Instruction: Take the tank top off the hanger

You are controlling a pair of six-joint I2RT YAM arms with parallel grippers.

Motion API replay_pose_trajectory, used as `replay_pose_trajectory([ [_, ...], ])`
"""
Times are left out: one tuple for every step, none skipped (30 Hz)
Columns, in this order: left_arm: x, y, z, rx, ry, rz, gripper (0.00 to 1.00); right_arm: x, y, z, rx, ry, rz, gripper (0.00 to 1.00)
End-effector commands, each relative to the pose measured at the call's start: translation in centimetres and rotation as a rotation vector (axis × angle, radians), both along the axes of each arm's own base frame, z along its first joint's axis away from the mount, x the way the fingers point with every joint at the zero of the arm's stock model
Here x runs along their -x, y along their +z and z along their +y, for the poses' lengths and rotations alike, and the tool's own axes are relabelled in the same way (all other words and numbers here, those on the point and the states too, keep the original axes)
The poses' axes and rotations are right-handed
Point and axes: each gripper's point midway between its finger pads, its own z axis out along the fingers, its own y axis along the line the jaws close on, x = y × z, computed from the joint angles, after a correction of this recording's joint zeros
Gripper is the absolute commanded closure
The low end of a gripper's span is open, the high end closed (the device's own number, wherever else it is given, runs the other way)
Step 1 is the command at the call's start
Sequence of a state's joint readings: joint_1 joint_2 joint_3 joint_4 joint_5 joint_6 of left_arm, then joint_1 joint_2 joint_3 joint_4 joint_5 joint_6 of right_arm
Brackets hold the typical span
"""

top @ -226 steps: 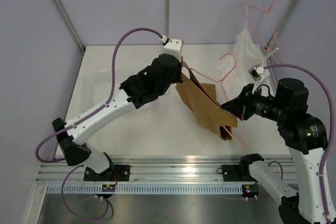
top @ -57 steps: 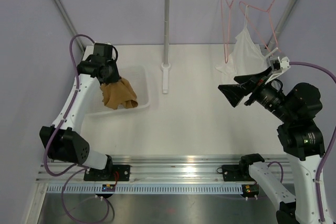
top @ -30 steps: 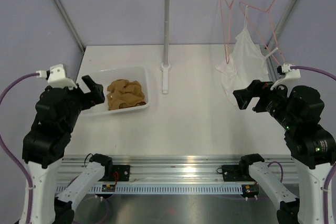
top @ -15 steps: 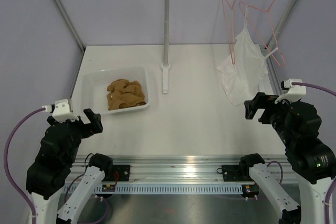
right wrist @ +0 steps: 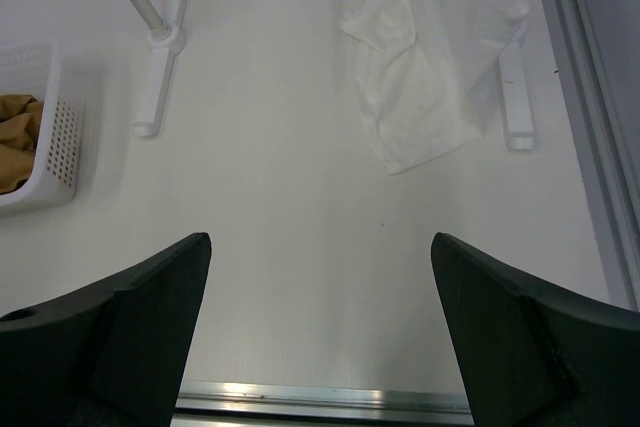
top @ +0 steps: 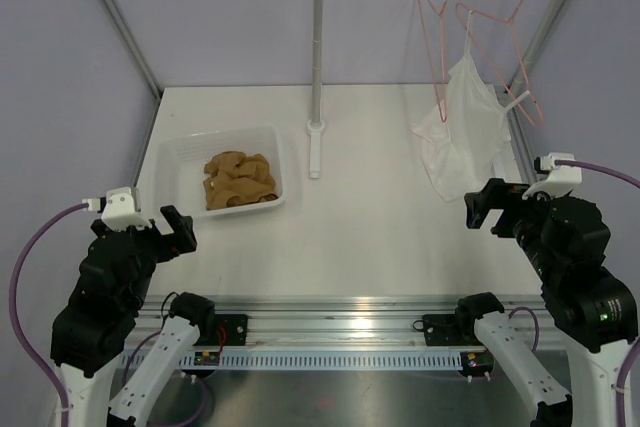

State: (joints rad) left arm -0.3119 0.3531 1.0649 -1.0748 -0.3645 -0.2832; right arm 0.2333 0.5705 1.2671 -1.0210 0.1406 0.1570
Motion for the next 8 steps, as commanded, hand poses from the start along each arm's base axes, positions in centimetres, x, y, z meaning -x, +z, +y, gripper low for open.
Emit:
replay_pose_trajectory([
  [-0.28, 1.94, 0.0, 0.0, -0.007, -0.067, 0.01, -0.73, 0.55, -0.02, 0.001, -0.008, -0.029, 0.01],
  [-0.29, 1.98, -0.05, -0.001, -0.011, -0.066, 0.01, -0.84, 0.57, 0.01, 0.002, -0.008, -0.028, 0.01],
  [-0.36, 1.97, -0.1, -0.001, -0.012, -0.065, 0.01, -0.87, 0.45, 0.07, 0.002, -0.005, -0.021, 0.0],
  [-0.38, 2.0, -0.16, 0.0, -0.015, -0.066, 0.01, -0.97, 0.43, 0.1, 0.003, -0.005, -0.017, 0.01],
  [-0.41, 2.07, -0.17, 0.001, -0.015, -0.068, 0.01, -1.0, 0.32, 0.08, 0.004, -0.007, -0.011, 0.01],
  [-0.48, 2.06, -0.16, 0.0, -0.014, -0.07, 0.01, -1.03, 0.2, 0.12, 0.005, -0.006, -0.005, 0.0],
  [-0.5, 2.0, -0.2, 0.001, -0.015, -0.069, 0.01, -1.03, 0.26, 0.08, 0.003, -0.009, -0.006, 0.01],
  [-0.57, 1.91, -0.25, 0.0, -0.017, -0.065, 0.01, -1.1, 0.22, 0.05, 0.002, -0.013, -0.005, 0.0],
])
